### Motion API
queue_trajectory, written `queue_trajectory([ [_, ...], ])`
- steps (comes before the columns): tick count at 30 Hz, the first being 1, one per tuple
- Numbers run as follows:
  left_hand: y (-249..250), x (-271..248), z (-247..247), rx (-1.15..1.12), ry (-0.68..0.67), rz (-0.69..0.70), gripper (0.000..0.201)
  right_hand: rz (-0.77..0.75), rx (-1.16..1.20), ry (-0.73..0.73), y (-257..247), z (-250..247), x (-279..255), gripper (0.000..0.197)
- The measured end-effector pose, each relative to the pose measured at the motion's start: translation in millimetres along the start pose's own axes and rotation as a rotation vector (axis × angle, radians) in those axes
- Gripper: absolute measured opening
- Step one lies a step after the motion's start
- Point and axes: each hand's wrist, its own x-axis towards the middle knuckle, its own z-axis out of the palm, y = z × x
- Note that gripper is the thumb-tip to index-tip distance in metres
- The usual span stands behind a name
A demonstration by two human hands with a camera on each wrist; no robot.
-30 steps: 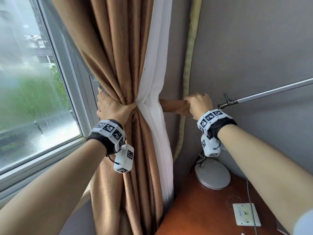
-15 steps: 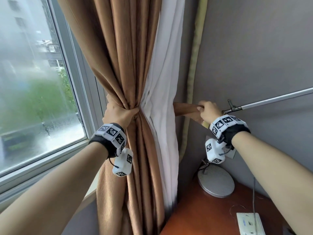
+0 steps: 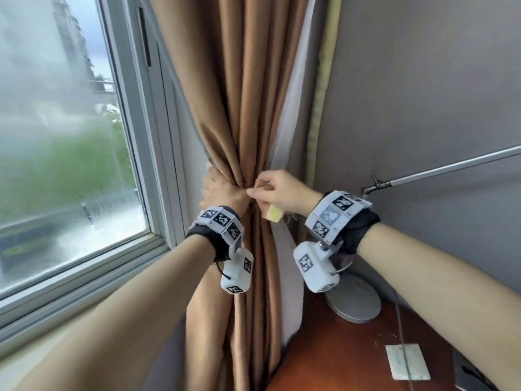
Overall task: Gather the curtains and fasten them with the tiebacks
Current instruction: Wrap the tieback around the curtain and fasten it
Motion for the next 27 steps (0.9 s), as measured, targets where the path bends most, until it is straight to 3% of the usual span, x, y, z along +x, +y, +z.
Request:
queue_trajectory([
  [3, -19.5, 7.2, -3.4, -0.080, -0.119, 0.140, 0.095, 0.119, 0.073, 0.069, -15.2, 20.7, 15.4, 0.042],
  [7, -35.2, 0.8, -34.9, -0.061, -0.291, 0.192, 0.094, 0.235, -0.077, 0.148, -33.9, 44.0, 33.1, 0.082],
  [11, -49.3, -7.8, -69.0, -0.034, -0.442, 0.151, 0.096, 0.303, -0.184, 0.276, -44.2, 54.5, 45.8, 0.064],
  [14, -62.7, -2.8, -80.4, -0.065, -0.369, 0.125, 0.075, 0.318, -0.200, 0.305, -43.7, 55.8, 49.1, 0.058],
  [18, -79.6, 5.1, -83.6, -0.012, -0.206, 0.160, 0.015, 0.329, -0.216, 0.292, -45.1, 59.5, 50.2, 0.053],
  [21, -82.0, 8.5, -85.3, -0.006, -0.160, 0.220, 0.013, 0.326, -0.238, 0.316, -45.9, 59.3, 46.6, 0.051],
  [27, -52.6, 0.7, -92.3, -0.233, -0.122, 0.294, 0.022, 0.356, -0.335, 0.379, -46.0, 51.2, 43.9, 0.055],
])
